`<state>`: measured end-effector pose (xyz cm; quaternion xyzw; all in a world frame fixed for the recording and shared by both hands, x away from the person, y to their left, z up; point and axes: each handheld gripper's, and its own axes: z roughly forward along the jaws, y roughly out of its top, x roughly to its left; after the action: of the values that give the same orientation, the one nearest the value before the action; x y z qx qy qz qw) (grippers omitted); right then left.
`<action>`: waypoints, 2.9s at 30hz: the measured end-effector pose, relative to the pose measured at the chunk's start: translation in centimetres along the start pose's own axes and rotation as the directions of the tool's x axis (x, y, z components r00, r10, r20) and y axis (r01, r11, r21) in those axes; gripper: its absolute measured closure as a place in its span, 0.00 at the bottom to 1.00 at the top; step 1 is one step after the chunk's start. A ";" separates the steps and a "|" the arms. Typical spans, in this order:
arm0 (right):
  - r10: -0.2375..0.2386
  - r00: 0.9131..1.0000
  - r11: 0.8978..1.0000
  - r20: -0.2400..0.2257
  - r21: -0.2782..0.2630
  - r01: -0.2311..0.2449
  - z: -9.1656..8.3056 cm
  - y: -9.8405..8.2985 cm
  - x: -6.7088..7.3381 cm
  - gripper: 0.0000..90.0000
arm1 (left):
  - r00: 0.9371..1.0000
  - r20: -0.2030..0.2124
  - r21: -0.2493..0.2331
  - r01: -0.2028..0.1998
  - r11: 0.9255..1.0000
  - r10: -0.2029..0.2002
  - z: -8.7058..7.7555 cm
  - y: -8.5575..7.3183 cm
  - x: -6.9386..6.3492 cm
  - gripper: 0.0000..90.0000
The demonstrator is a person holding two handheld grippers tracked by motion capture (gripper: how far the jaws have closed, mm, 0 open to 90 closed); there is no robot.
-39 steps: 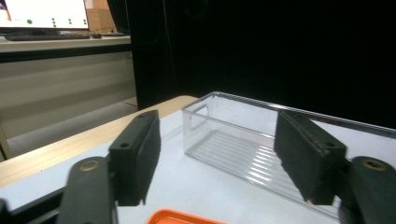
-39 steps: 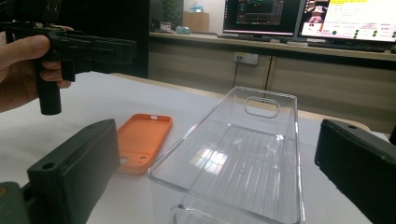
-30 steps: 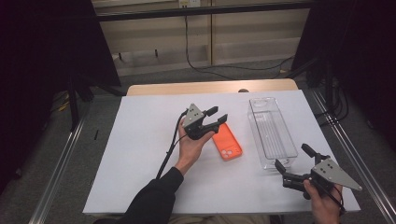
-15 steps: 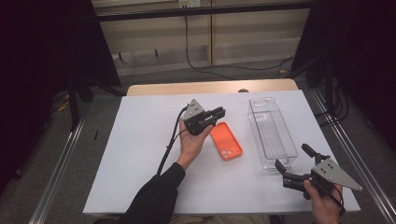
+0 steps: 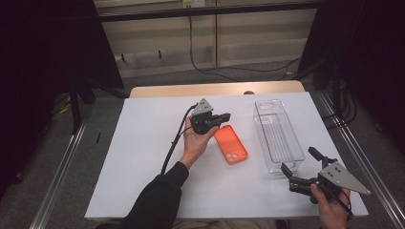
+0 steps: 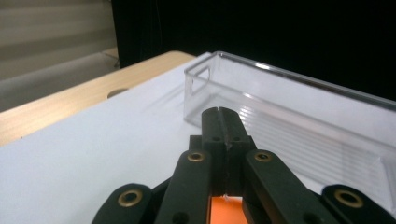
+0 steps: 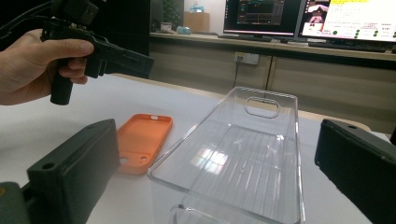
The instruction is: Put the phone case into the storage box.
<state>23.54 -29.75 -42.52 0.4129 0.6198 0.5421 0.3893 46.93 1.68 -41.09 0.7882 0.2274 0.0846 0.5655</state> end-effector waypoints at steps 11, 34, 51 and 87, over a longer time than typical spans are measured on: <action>0.001 1.000 1.000 -0.002 0.001 -0.001 0.0 0.0 0.0 0.00 | 1.000 -0.004 0.169 0.012 0.986 -0.012 1.7 0.8 1.2 1.00; 0.009 1.000 1.000 -0.009 -0.001 -0.009 0.0 -0.1 -0.1 0.00 | 1.000 0.012 0.366 0.004 0.931 -0.009 6.9 -0.9 1.9 1.00; 0.008 1.000 1.000 -0.010 -0.002 -0.008 -0.1 -0.1 -0.2 0.00 | 1.000 -0.016 0.389 -0.007 0.921 0.015 7.8 -1.1 1.9 1.00; 0.000 1.000 1.000 -0.009 0.004 0.000 -0.2 -0.1 -0.1 0.00 | 0.998 -0.029 0.385 -0.034 0.922 0.048 4.2 -2.4 2.0 1.00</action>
<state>23.41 -29.93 -42.61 0.4110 0.6226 0.5429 0.3856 49.73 -0.40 -45.07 0.8865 0.2338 0.0653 0.3939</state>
